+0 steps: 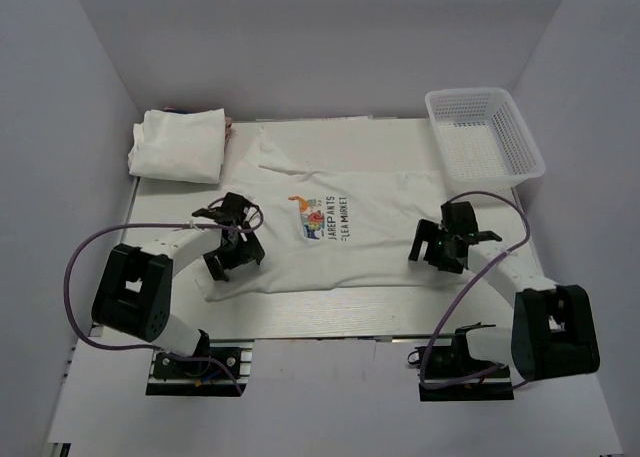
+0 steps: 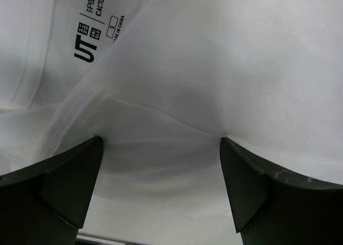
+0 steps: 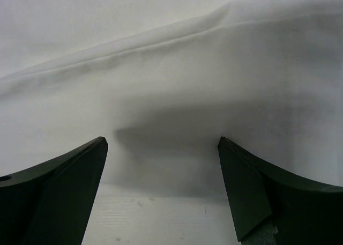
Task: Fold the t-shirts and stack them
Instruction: Grap the side of the flattened tshirt furthest away from the robot with both arms
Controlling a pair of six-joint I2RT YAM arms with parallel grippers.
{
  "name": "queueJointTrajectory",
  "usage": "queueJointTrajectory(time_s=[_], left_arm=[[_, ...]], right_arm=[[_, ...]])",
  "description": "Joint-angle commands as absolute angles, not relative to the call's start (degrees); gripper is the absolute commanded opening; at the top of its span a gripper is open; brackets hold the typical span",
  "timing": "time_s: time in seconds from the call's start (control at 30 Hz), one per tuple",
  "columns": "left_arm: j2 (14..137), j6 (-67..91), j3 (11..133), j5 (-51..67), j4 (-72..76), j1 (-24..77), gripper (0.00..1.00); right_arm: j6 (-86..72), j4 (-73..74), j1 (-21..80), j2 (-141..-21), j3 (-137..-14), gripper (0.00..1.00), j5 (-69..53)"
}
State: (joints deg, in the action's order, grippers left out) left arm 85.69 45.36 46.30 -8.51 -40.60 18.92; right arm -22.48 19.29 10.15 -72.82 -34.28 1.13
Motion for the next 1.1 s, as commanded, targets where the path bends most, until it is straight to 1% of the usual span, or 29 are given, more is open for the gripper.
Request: queueJointTrajectory(time_s=[0.0, 0.07, 0.1, 0.17, 0.2, 0.3, 0.33, 0.4, 0.43, 0.47, 0.5, 0.53, 0.6, 0.63, 0.73, 0.77, 0.8, 0.83, 0.87, 0.9, 1.0, 1.03, 1.07], left_arm=[[81.85, 49.13, 42.55, -1.06, -50.79, 19.42, 1.0], [78.24, 50.44, 42.54, -0.44, -54.57, 19.42, 1.0], [74.13, 50.45, 43.15, -0.44, -55.8, 19.42, 1.0], [70.77, 49.93, 45.51, -0.44, -57.66, 19.42, 1.0], [69.79, 49.31, 49.18, -1.48, -57.66, 19.42, 1.0], [71.35, 42.73, 57.11, -2.72, -55.46, 18.81, 1.0], [72.93, 41.32, 59.04, -2.72, -54.94, 18.81, 1.0], [79.52, 38.94, 65.89, -6.31, -55.63, 18.81, 1.0], [82.15, 38.33, 68.53, -9.03, -55.63, 18.29, 1.0], [84.79, 36.93, 73.78, -10.62, -54.33, 18.28, 1.0], [90.3, 36.22, 76.52, -11.77, -53.36, 18.28, 1.0], [93.31, 35.17, 79.25, -13.0, -52.22, 18.28, 1.0], [100.07, 33.93, 90.05, -14.32, -52.2, 17.06, 1.0], [107.59, 33.93, 99.48, -15.81, -53.6, 17.05, 1.0], [118.44, 31.12, 112.9, -16.35, -56.07, 15.74, 1.0], [125.44, 30.33, 121.81, -16.35, -56.07, 14.78, 1.0], [128.81, 29.63, 126.25, -16.35, -56.77, 14.24, 1.0], [131.89, 28.84, 133.87, -16.35, -56.78, 13.28, 1.0], [134.36, 27.78, 135.77, -15.13, -56.08, 12.75, 1.0], [137.34, 26.47, 136.31, -13.99, -50.77, 12.74, 1.0], [138.43, 24.43, 131.67, -6.01, -40.64, 11.16, 1.0], [139.04, 24.43, 129.05, -5.11, -33.3, 10.64, 1.0], [139.83, 24.43, 129.02, -4.31, -30.35, 10.63, 1.0]], right_arm=[[-26.36, 30.22, 10.63, -69.18, -30.59, 0.9, -1.82], [-26.28, 33.92, 10.99, -65.05, -29.62, 0.9, -3.42], [-26.11, 35.14, 11.07, -62.69, -29.71, 0.9, -4.65], [-25.75, 35.77, 11.86, -59.78, -31.46, 0.9, -5.8], [-24.45, 36.47, 11.95, -58.81, -35.29, 0.9, -5.89], [-22.16, 40.16, 12.04, -60.02, -40.32, 0.9, -4.49], [-21.89, 40.69, 12.04, -60.55, -45.21, 0.9, -1.96], [-21.53, 40.7, 11.87, -62.31, -48.85, 0.9, 3.04], [-21.53, 39.91, 11.78, -62.75, -50.78, 0.9, 3.95], [-21.71, 36.94, 11.69, -64.32, -52.19, 0.9, 4.65], [-22.41, 35.96, 11.69, -64.86, -53.08, 0.9, 5.88], [-23.63, 34.29, 11.78, -66.17, -54.48, 0.9, 6.15], [-24.26, 32.27, 11.6, -68.28, -57.56, 0.9, 6.24], [-24.52, 31.99, 11.69, -69.68, -60.53, 0.9, 6.5], [-24.78, 32.96, 11.95, -72.42, -63.45, 0.9, 8.35], [-24.52, 32.87, 11.87, -72.6, -64.24, 0.9, 9.22], [-24.35, 32.61, 11.78, -73.12, -64.42, 0.9, 10.01], [-24.17, 32.61, 11.78, -73.12, -64.6, 0.9, 10.54], [-23.73, 32.61, 11.86, -73.3, -64.86, 0.9, 10.81], [-23.73, 32.87, 11.78, -73.65, -64.86, 0.9, 11.51], [-22.77, 32.87, 11.69, -74.27, -65.12, 0.9, 11.95], [-22.85, 33.39, 11.69, -75.31, -65.3, 0.9, 11.87], [-22.07, 33.75, 11.78, -75.58, -65.65, 0.9, 11.87]])
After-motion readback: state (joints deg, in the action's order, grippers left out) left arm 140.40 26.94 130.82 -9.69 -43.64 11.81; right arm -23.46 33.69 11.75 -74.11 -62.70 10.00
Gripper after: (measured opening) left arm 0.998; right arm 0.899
